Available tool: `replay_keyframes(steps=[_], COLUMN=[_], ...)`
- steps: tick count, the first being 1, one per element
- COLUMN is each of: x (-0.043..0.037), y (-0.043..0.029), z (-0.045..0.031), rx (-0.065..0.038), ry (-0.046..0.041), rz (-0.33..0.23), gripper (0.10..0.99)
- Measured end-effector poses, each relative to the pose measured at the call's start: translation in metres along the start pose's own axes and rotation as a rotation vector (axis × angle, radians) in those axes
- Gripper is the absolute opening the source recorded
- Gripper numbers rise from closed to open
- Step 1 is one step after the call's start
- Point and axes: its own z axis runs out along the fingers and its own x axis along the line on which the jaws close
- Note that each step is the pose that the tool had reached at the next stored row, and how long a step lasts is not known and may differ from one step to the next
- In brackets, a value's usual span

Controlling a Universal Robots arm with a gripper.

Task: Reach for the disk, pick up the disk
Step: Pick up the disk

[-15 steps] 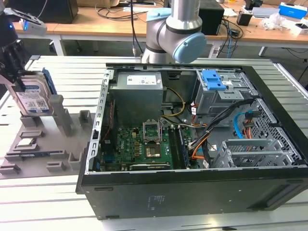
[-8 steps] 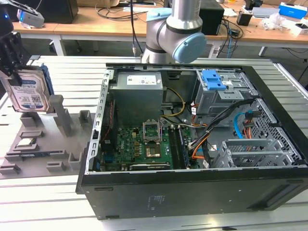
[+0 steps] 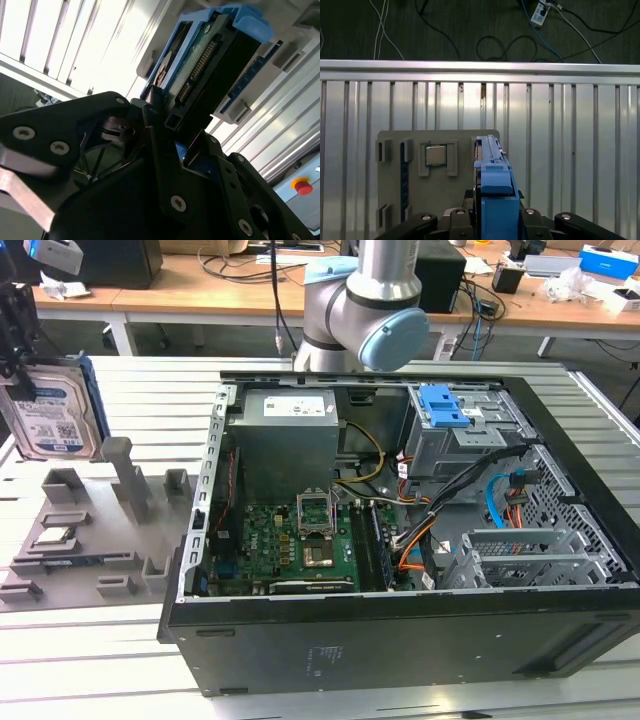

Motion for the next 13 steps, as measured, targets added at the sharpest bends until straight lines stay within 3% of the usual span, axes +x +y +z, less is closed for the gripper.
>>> replay_keyframes(steps=[3,13], x=[-0.0001,-0.0003], y=[0.0004,0.0012], z=[-0.0099,-0.0314], rx=[0.0,0.0], ry=[0.0001,0.0], rz=[0.0,0.0], gripper=[0.365,0.365])
